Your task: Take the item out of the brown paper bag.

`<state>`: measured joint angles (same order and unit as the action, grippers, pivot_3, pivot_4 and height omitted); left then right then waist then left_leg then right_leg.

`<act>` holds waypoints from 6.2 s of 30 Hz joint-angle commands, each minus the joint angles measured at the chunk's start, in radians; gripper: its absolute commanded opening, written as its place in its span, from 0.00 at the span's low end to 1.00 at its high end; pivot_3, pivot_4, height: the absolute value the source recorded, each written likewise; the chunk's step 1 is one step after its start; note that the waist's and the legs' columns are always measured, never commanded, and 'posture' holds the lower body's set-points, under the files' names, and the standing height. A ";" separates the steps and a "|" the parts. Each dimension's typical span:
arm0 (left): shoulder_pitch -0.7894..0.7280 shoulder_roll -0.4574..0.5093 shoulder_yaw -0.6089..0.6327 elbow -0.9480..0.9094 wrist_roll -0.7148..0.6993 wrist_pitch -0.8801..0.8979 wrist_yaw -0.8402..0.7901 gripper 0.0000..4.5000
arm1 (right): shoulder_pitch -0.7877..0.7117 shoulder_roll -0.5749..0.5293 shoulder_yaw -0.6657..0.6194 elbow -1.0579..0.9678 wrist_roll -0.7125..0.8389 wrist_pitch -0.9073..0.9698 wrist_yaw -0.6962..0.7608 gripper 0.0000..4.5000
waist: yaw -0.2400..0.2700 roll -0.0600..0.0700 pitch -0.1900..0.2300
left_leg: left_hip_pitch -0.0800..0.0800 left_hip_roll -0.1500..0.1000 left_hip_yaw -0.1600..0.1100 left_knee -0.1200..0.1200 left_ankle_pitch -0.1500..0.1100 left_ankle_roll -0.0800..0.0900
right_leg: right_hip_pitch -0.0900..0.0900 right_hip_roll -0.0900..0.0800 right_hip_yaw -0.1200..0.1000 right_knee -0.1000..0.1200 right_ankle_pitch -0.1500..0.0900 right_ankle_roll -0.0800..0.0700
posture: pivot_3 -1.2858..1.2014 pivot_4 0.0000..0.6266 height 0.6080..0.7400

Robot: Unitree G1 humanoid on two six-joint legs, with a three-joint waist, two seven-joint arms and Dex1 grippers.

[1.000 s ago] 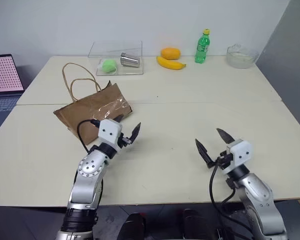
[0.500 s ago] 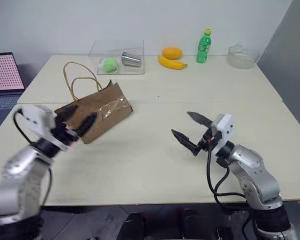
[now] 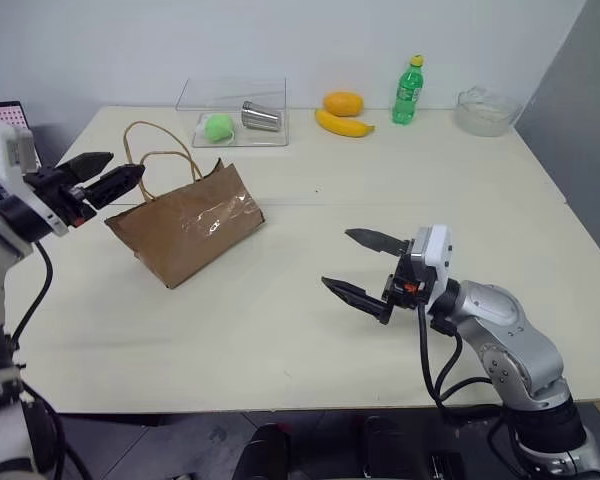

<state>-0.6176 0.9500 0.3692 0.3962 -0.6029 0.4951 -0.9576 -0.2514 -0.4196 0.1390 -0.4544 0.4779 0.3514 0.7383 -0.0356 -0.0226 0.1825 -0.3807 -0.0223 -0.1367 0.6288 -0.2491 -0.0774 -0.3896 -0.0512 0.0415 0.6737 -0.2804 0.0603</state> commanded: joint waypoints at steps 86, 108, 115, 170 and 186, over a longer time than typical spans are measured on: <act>-1.004 -0.521 -0.288 0.931 0.638 -0.628 -0.149 0.01 | 0.282 -0.072 -0.207 -0.401 -0.090 0.058 -0.309 1.00 | -0.022 -0.011 0.007 | -0.006 -0.002 0.000 0.004 0.000 0.000 | -0.006 0.000 0.001 0.006 -0.001 0.002 | 0.52 0.24 1.00; -0.933 -0.564 -0.317 0.929 0.691 -0.641 -0.113 0.04 | 0.267 -0.053 -0.216 -0.432 -0.083 0.060 -0.314 1.00 | -0.022 -0.011 0.006 | -0.006 -0.002 0.000 0.005 0.000 0.000 | -0.006 0.000 0.001 0.007 -0.001 0.001 | 0.52 0.24 1.00; -0.930 -0.534 -0.320 0.919 0.689 -0.636 -0.194 0.47 | 0.260 -0.058 -0.207 -0.428 -0.075 0.070 -0.303 1.00 | -0.023 -0.011 0.006 | -0.006 -0.002 0.000 0.006 0.000 0.000 | -0.006 0.000 0.001 0.007 -0.001 0.001 | 0.52 0.24 1.00; 0.635 -0.486 -0.106 -1.055 0.016 -0.051 0.230 0.95 | -1.021 0.041 0.160 1.361 -0.526 -0.344 0.025 0.01 | -0.020 -0.006 0.006 | -0.001 -0.001 0.002 0.011 0.000 0.000 | 0.000 -0.001 0.003 0.006 0.001 0.000 | 0.52 0.24 1.00; 0.757 -0.352 -0.124 -1.058 0.020 -0.167 0.106 0.95 | -0.734 -0.065 0.176 0.749 -0.320 -0.053 0.700 0.01 | -0.019 -0.002 0.008 | -0.002 0.000 0.001 0.008 0.000 0.000 | 0.000 -0.001 0.002 0.005 0.001 0.000 | 0.52 0.24 1.00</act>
<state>0.1310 0.5770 0.2309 -0.6260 -0.5751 0.3603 -0.8176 -0.9976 -0.4718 0.3068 0.4104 0.1290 0.2481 1.4154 -0.0547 -0.0248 0.1905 -0.3822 -0.0225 -0.1360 0.6368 -0.2495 -0.0772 -0.3900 -0.0522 0.0437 0.6788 -0.2795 0.0601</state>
